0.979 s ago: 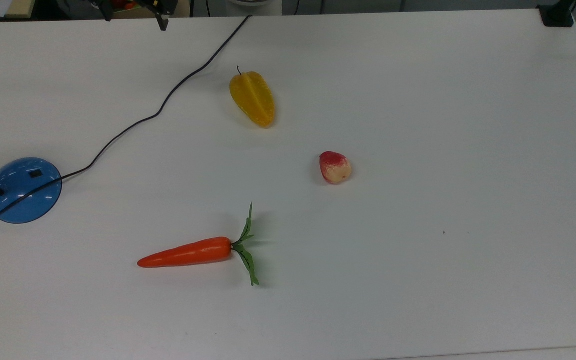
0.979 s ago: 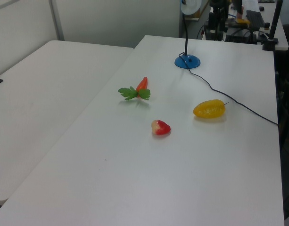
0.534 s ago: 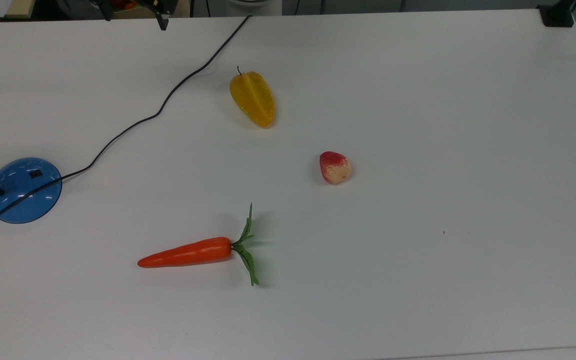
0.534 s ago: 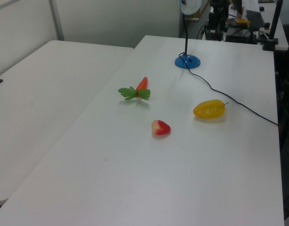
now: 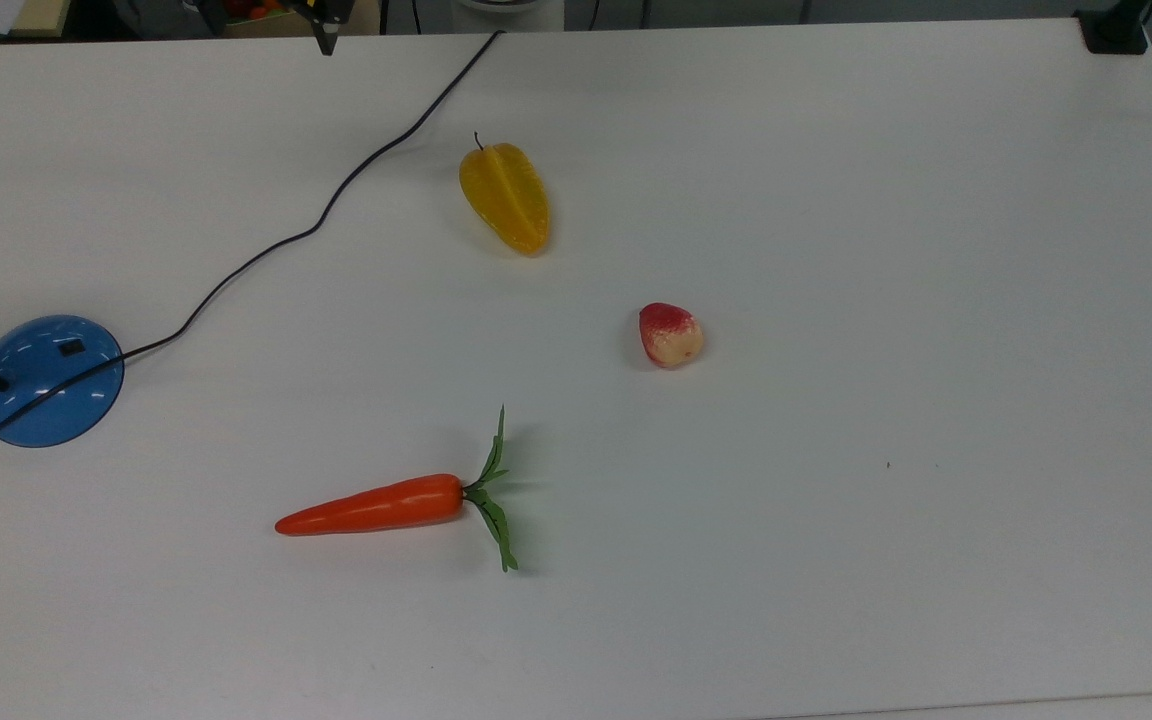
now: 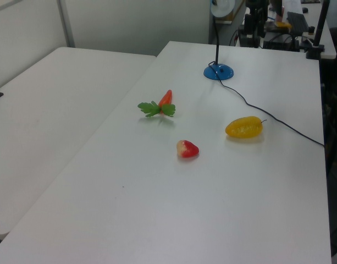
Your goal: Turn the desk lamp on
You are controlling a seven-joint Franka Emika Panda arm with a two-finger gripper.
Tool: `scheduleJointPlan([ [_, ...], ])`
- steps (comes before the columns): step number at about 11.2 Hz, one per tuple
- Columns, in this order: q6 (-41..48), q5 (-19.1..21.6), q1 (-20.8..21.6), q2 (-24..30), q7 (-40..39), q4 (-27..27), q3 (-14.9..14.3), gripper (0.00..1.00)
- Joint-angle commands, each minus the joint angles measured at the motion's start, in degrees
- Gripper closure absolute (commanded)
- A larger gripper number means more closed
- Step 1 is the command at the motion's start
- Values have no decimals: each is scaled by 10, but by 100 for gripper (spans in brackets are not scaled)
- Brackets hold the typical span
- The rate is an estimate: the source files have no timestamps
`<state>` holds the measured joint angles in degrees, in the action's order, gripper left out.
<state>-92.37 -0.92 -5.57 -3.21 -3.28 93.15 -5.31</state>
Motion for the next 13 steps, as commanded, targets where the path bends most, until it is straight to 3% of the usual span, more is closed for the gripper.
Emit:
scheduleJointPlan([
  [1, 18, 3, 6, 0, 1, -5, -4, 0],
  [5, -6, 32, 6, -7, 1, -6, -4, 0],
  [10, -56, 36, 4, -28, 0, -7, -4, 0],
  [13, -56, 88, -4, -50, -1, -39, -7, 0],
])
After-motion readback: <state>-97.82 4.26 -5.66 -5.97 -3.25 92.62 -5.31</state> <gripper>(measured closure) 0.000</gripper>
